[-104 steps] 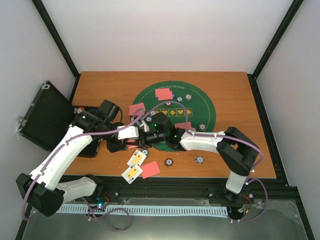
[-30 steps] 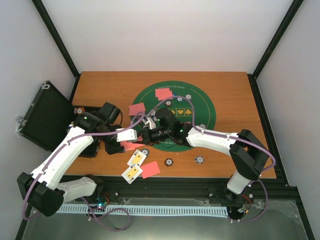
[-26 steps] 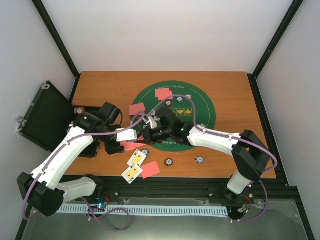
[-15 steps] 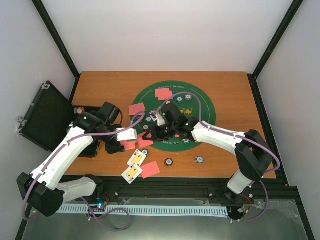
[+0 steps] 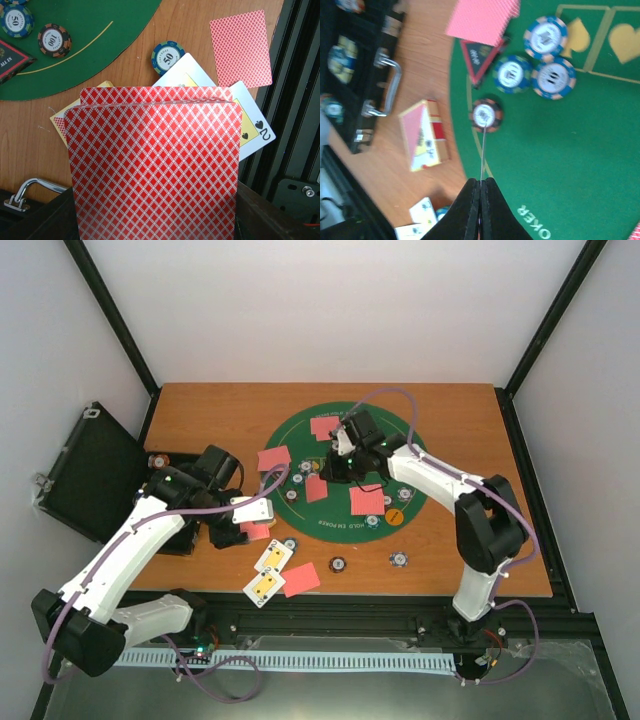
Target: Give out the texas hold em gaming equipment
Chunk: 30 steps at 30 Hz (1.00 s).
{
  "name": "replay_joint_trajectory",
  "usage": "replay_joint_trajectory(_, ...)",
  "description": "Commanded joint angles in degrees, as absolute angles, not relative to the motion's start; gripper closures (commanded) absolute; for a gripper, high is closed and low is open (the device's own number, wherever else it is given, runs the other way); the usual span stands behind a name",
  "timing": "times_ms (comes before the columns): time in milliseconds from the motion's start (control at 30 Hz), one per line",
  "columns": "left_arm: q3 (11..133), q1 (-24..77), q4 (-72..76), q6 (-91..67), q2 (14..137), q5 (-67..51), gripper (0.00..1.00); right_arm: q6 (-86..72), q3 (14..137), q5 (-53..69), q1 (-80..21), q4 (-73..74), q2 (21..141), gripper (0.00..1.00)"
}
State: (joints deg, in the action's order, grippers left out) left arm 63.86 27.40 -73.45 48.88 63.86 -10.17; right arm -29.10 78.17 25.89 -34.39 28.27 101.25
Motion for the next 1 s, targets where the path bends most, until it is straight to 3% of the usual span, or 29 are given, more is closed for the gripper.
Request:
replay_joint_trajectory(0, 63.49, 27.73, -72.84, 50.06, 62.49, -9.71, 0.83, -25.4, 78.39, 19.13, -34.36, 31.89, 103.77, 0.97)
replay_joint_trajectory(233, 63.63, 27.69, -72.53, 49.95, 63.02, -10.5, 0.83, -16.07, 83.44, -10.05, -35.32, 37.61, 103.77, 0.97)
replay_joint_trajectory(500, 64.07, 27.73, -73.4, 49.92, 62.79, -10.1, 0.83, 1.18, 85.69, -40.96, -45.38, 30.95, 107.97, 0.97)
replay_joint_trajectory(667, 64.41, 27.69, -74.37, 48.96, 62.36, -10.36, 0.83, 8.44, 89.91, -44.98, -46.75, 27.91, 117.22, 0.97)
replay_joint_trajectory(967, 64.48, 27.69, -75.24, 49.34, 60.85, -9.36, 0.83, 9.05, 93.96, -41.39, -48.63, 28.63, 126.71, 0.97)
